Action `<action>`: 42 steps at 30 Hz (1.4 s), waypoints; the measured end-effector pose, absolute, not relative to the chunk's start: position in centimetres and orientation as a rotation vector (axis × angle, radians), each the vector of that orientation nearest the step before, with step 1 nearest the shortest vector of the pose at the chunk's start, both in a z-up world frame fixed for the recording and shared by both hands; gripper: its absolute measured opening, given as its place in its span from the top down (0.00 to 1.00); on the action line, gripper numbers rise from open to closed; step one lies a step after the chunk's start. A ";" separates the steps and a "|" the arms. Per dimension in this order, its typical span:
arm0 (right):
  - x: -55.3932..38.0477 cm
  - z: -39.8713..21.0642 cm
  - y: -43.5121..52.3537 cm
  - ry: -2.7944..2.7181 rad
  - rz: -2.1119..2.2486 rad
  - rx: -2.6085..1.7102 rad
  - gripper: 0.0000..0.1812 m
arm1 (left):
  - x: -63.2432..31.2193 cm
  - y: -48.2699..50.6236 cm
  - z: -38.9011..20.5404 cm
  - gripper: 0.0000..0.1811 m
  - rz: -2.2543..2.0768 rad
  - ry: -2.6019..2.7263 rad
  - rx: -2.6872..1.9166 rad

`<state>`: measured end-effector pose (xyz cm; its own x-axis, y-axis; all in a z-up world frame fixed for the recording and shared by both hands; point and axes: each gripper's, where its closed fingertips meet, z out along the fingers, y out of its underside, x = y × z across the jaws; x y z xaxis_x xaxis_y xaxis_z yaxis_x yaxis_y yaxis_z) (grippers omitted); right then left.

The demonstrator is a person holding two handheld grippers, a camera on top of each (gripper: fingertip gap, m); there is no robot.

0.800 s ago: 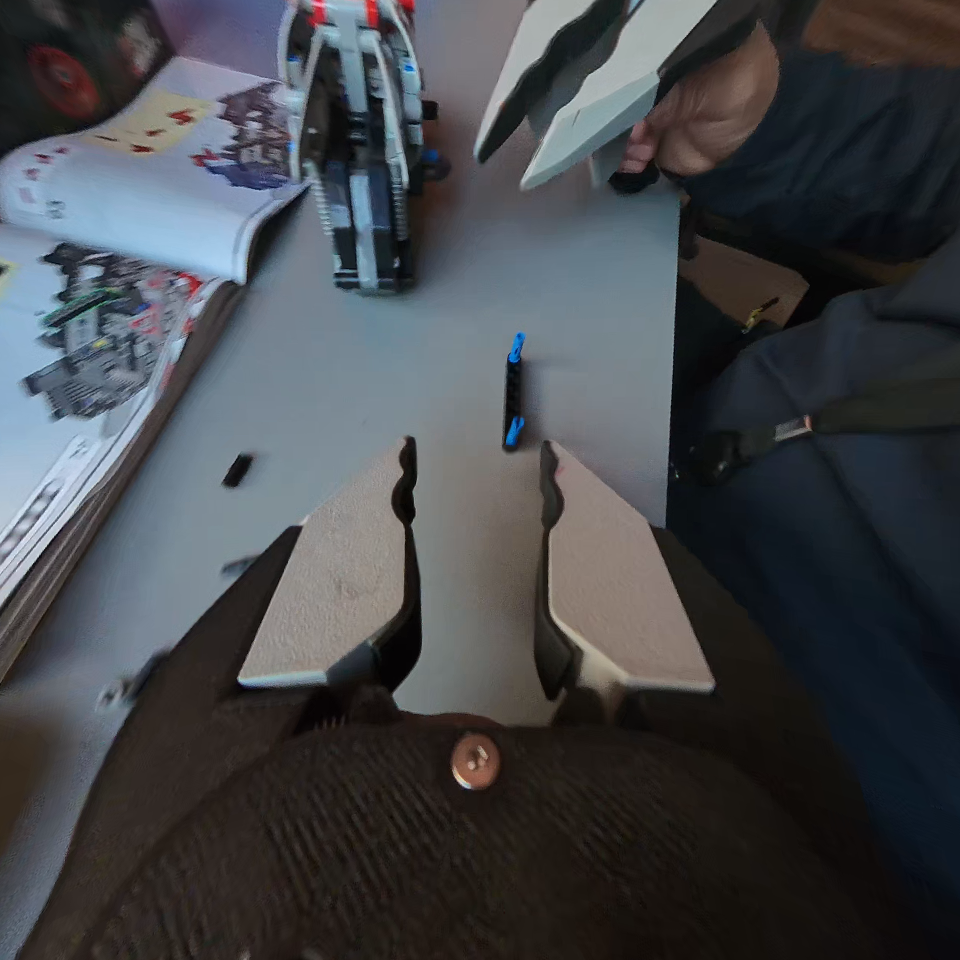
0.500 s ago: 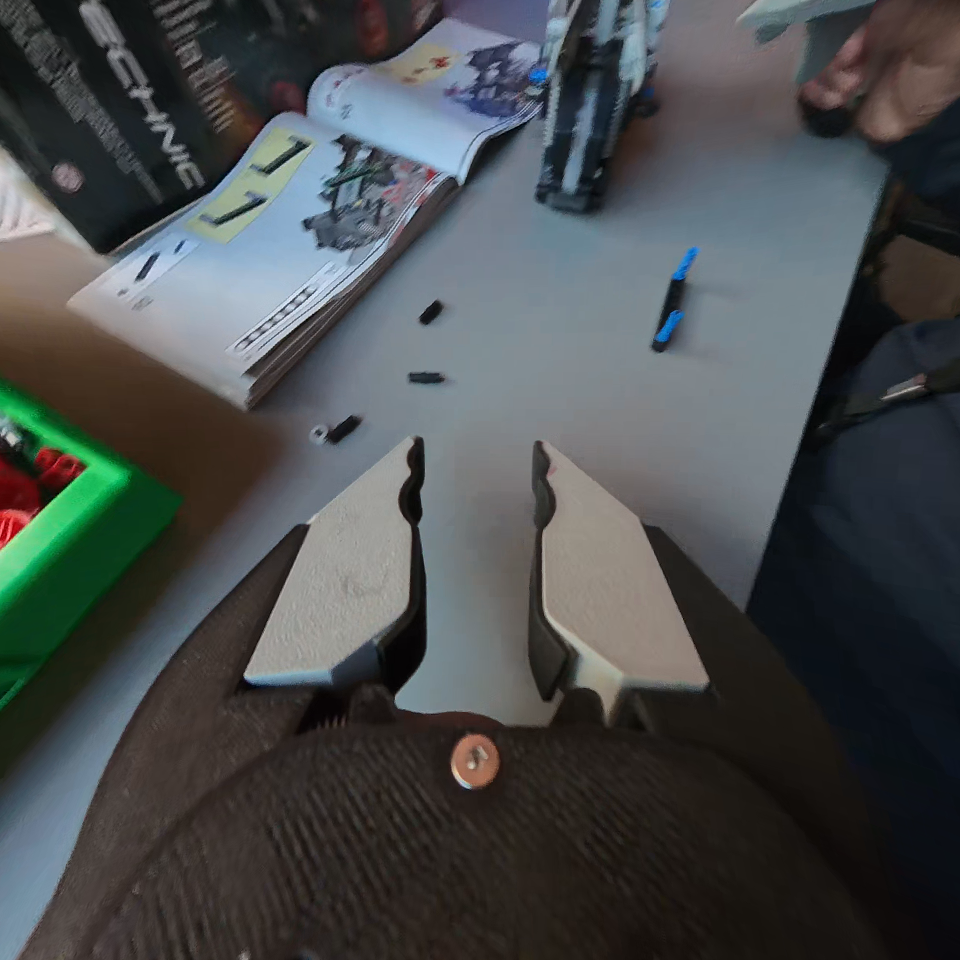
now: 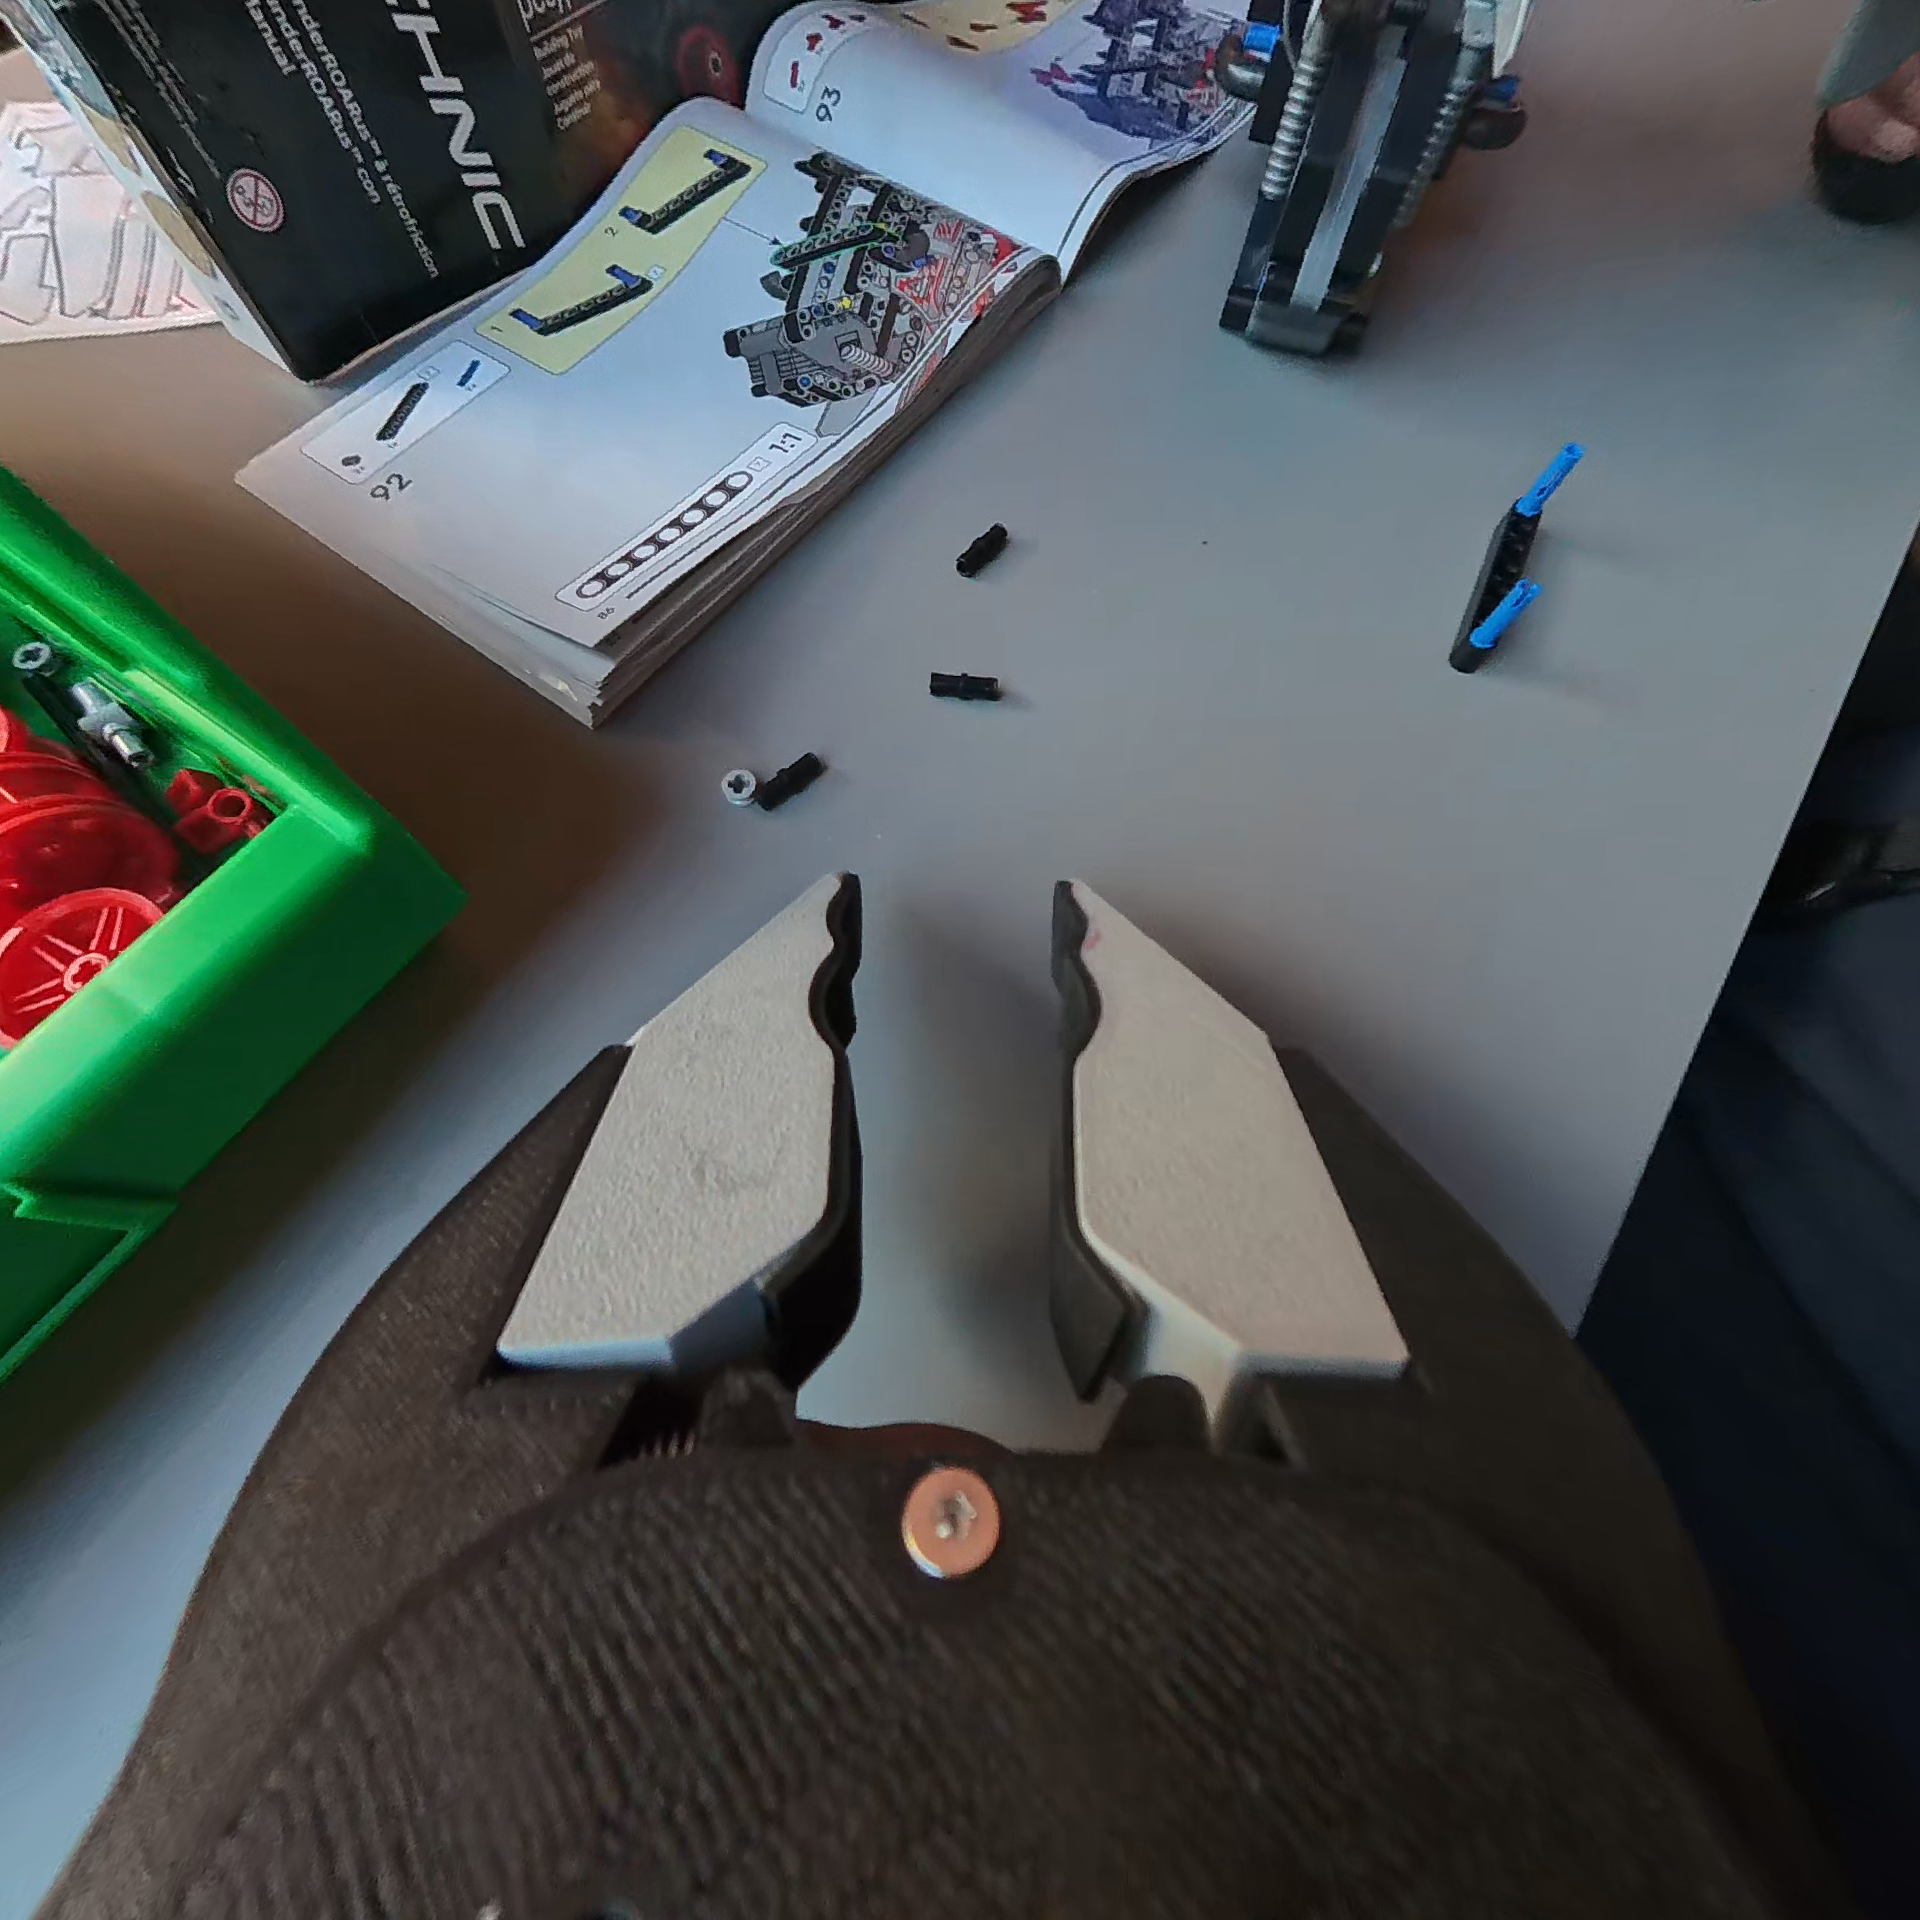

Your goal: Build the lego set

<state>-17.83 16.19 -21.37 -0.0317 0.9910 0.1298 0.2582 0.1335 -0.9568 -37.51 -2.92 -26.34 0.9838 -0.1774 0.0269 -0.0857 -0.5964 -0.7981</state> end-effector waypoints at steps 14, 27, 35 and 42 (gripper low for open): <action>-17.9 -21.5 16.6 -1.452 0.965 -1.318 0.80 | -37.2 -3.0 -25.6 0.82 -0.157 0.201 -2.161; -17.9 -21.9 18.0 -1.408 0.887 -1.379 0.79 | -47.2 -6.2 -18.6 0.85 0.152 0.166 -2.124; -17.5 -22.2 19.8 -1.336 0.809 -1.451 0.78 | -58.9 -1.9 -15.6 0.79 0.382 0.247 -2.310; -17.6 -23.1 20.6 -1.347 0.741 -1.516 0.77 | -64.2 8.1 -19.1 0.83 0.223 0.489 -2.478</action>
<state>-17.63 20.56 -23.12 0.2112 0.9668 0.1442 0.3956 0.0504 -0.9171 -64.17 8.09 -19.06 0.9182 -0.2929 -0.2667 -0.3933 -0.7540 -0.5261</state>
